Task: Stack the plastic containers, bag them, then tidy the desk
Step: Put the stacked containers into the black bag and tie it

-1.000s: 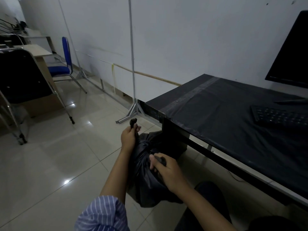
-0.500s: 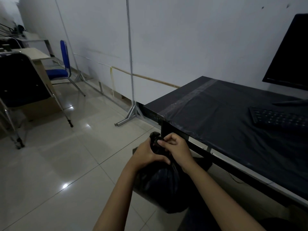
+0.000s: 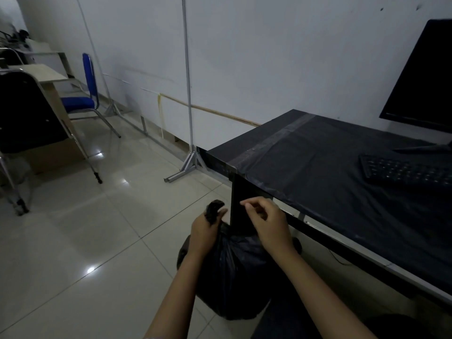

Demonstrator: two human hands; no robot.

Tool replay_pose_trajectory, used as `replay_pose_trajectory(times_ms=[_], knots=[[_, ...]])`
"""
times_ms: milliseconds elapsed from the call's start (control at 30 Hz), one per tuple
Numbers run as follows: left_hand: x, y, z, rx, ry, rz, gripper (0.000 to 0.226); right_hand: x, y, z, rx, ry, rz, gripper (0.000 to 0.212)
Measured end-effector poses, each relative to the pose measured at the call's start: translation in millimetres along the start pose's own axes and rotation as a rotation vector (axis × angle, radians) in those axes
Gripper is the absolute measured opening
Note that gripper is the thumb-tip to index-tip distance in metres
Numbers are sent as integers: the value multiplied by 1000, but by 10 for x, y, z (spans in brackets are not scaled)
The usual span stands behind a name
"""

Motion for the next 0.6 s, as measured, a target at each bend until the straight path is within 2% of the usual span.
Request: replay_pose_trajectory(times_ms=[133,233,300,367,467,533,600], knots=[[244,-105,12,73,248,55,34,67,105,-260,78,237,-207,12],[380,-108,-15,80,357,69,38,-8,251,-432,10,284,-231,38],[429,-104,-38,100,406,20,40,-137,313,-484,-87,141,-56,64],[422,-102,-72,145,419,-134,44,-267,305,-501,-131,-38,69,87],[326,-30,-105,186,350,-297,37,-383,260,-423,-127,-287,-79,108],[284,35,-121,184,331,-343,36,-398,252,-347,-160,-410,-116,110],[286,90,-133,178,345,-398,31,-389,267,-291,-184,-451,-52,92]])
Point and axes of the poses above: each hand's wrist, its own z-axis towards the middle knuckle, its own x-axis out of the back of the hand, y = z × x, the point moved 5 cm from there along z, towards the middle knuckle, and after that the axes turned 8 degrees about x, right-handed, at the moved point
